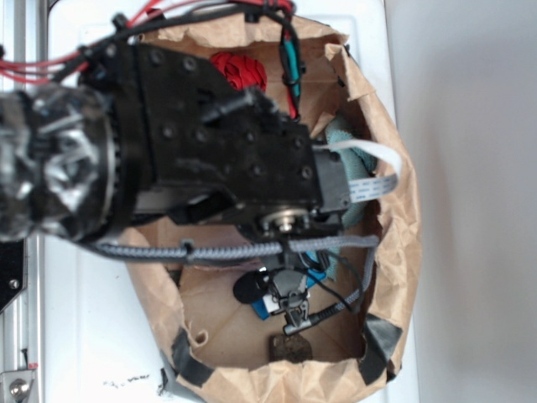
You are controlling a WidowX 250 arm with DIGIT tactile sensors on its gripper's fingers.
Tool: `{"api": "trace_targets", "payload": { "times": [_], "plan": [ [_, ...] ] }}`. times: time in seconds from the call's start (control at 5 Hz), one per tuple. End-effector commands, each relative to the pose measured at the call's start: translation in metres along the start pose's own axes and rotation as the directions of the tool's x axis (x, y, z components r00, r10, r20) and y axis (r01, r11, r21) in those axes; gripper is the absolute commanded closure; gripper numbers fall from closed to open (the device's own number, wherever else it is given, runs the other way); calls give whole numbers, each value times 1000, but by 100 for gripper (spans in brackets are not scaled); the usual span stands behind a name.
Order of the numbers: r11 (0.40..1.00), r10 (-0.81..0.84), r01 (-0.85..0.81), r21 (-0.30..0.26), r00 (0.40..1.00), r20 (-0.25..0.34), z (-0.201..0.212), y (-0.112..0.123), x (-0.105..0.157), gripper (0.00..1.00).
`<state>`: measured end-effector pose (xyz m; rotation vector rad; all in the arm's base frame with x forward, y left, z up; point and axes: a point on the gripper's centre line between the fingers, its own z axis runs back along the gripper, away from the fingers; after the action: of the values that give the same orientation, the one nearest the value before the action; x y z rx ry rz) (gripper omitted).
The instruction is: Grab the blue block.
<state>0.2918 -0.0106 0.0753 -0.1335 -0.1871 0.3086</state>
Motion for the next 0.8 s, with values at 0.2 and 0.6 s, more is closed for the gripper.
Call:
{"api": "trace_targets", "payload": {
  "times": [0.2,0.6],
  "plan": [
    [964,261,-261,-47,965,-1,6,-11,10,0],
    [962,253,-251,-111,967,5,14,-25,7,0]
  ]
}}
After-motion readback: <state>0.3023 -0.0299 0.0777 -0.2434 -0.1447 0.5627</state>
